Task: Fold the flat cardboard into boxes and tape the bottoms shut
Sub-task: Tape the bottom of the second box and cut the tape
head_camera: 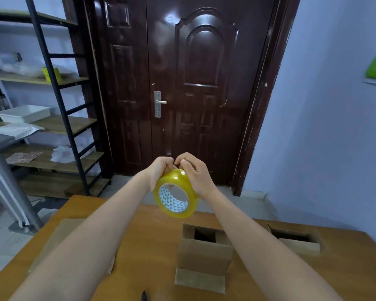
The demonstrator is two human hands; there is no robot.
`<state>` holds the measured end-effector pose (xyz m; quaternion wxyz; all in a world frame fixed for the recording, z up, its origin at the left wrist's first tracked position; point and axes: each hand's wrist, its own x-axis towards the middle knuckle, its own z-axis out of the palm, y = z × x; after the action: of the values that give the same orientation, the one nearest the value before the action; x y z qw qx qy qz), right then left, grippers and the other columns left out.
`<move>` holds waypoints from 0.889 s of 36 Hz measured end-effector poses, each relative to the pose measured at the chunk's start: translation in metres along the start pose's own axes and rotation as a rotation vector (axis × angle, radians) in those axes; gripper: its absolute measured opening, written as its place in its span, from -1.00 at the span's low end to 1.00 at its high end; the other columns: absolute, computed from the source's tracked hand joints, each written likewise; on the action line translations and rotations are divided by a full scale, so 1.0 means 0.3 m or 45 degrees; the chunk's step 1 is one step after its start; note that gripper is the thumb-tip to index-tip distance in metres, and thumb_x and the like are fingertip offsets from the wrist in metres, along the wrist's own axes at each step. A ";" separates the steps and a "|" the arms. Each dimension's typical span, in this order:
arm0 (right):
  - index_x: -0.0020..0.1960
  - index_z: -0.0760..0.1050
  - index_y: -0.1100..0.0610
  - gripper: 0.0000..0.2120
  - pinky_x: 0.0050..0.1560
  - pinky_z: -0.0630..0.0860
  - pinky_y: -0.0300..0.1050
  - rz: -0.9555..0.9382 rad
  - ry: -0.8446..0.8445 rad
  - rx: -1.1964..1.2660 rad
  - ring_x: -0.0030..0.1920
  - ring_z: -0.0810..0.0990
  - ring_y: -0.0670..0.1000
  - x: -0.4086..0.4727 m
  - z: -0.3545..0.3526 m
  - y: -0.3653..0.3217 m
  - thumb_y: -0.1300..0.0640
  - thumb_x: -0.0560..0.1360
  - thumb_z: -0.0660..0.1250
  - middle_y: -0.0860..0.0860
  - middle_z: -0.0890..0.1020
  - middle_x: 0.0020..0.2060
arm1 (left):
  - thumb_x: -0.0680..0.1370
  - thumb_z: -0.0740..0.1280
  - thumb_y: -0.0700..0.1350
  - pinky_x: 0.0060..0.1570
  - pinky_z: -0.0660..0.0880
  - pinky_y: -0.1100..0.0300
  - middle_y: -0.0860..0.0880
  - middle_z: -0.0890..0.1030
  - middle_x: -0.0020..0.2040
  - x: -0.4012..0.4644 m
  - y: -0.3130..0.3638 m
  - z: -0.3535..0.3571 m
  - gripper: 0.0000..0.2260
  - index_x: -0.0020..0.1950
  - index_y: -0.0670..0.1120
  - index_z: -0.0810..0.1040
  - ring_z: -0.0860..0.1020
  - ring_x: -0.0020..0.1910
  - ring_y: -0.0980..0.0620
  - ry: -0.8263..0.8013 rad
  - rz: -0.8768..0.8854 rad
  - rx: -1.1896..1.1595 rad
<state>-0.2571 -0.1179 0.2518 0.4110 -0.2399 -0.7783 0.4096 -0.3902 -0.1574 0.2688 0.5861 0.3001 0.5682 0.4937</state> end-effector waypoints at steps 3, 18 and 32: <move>-0.24 0.49 0.14 -0.77 -0.19 0.43 -0.21 -0.013 -0.010 0.026 -0.27 0.47 -0.15 0.000 -0.006 -0.011 0.15 0.51 0.12 -0.10 0.53 -0.33 | 0.41 0.08 -0.21 -0.48 0.27 0.30 0.01 0.29 -0.61 -0.006 0.011 0.003 -0.60 -0.64 -0.08 0.33 0.28 -0.65 0.08 -0.018 0.008 0.024; -0.37 0.29 0.15 -0.71 -0.31 0.28 -0.03 0.039 0.015 0.013 -0.39 0.30 -0.04 0.005 -0.021 -0.006 0.15 0.52 0.14 -0.01 0.33 -0.46 | 0.40 0.06 -0.21 -0.50 0.28 0.32 -0.05 0.32 -0.60 -0.010 0.024 0.031 -0.65 -0.58 -0.16 0.42 0.29 -0.64 0.03 -0.024 0.019 0.108; -0.33 0.42 0.09 -0.70 -0.26 0.37 -0.16 0.007 0.037 0.093 -0.33 0.40 -0.10 0.002 -0.034 -0.010 0.20 0.57 0.15 -0.06 0.47 -0.40 | 0.45 0.06 -0.22 -0.48 0.26 0.30 -0.01 0.32 -0.63 -0.012 0.042 0.050 -0.53 -0.68 -0.09 0.38 0.31 -0.66 0.07 0.000 0.033 0.161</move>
<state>-0.2490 -0.1147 0.2579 0.4297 -0.2327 -0.7561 0.4354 -0.3783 -0.1534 0.2843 0.5594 0.3438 0.5943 0.4644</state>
